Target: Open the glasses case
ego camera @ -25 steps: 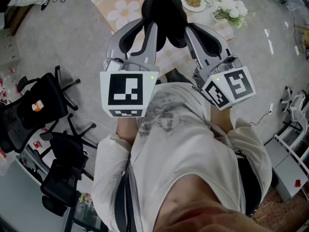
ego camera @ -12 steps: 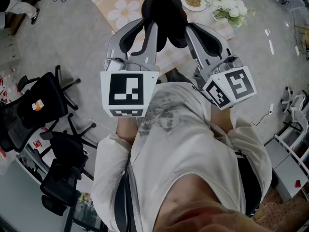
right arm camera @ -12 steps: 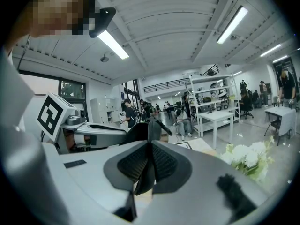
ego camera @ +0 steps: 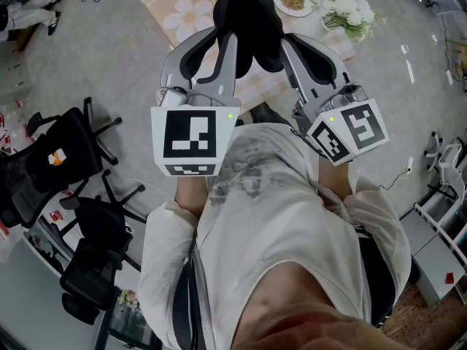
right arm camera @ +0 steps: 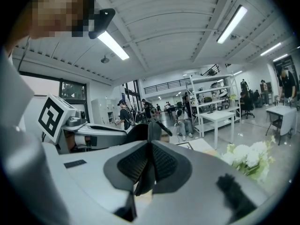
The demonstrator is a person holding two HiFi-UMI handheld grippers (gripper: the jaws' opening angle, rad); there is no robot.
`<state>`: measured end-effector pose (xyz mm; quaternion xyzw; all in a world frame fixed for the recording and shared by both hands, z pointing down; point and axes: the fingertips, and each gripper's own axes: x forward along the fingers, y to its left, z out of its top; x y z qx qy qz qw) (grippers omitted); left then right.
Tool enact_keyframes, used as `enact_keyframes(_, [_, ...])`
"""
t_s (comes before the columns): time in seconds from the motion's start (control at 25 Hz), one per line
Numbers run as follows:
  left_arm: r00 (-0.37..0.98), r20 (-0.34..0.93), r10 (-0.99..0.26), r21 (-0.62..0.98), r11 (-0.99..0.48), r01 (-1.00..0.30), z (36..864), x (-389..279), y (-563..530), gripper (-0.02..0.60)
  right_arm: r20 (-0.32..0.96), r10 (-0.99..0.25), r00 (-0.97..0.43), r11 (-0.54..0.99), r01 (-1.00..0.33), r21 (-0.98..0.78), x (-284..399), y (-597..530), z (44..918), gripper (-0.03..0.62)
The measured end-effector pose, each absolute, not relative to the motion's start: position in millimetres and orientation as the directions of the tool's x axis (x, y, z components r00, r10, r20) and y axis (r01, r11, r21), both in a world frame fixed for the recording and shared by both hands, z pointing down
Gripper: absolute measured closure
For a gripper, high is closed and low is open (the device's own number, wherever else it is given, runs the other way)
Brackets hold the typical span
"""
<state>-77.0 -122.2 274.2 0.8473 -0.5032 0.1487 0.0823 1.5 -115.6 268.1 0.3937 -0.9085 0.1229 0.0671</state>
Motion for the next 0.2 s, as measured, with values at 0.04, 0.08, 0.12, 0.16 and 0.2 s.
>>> enact_keyframes(0.04, [0.449, 0.334, -0.829, -0.011, -0.480, -0.877, 274.0, -77.1, -121.9, 0.520, 0.218, -0.699, -0.682, 0.660, -0.731, -0.171, 1.4, -115.3, 267.8, 0.564])
enact_keyframes(0.08, [0.449, 0.334, -0.829, -0.012, -0.480, -0.877, 273.7, -77.2, -121.5, 0.520, 0.217, -0.698, -0.682, 0.661, -0.731, -0.171, 1.4, -114.8, 267.5, 0.565])
enact_keyframes(0.12, [0.448, 0.333, -0.829, -0.013, -0.480, -0.877, 273.4, -77.3, -121.1, 0.520, 0.216, -0.698, -0.683, 0.661, -0.730, -0.171, 1.4, -114.3, 267.3, 0.565])
enact_keyframes(0.16, [0.448, 0.333, -0.830, -0.014, -0.480, -0.877, 273.1, -77.3, -120.6, 0.520, 0.216, -0.698, -0.683, 0.662, -0.730, -0.171, 1.4, -113.8, 267.0, 0.565])
enact_keyframes(0.2, [0.448, 0.332, -0.830, -0.014, -0.480, -0.877, 272.8, -77.3, -120.2, 0.520, 0.216, -0.698, -0.683, 0.662, -0.730, -0.171, 1.5, -113.3, 266.8, 0.565])
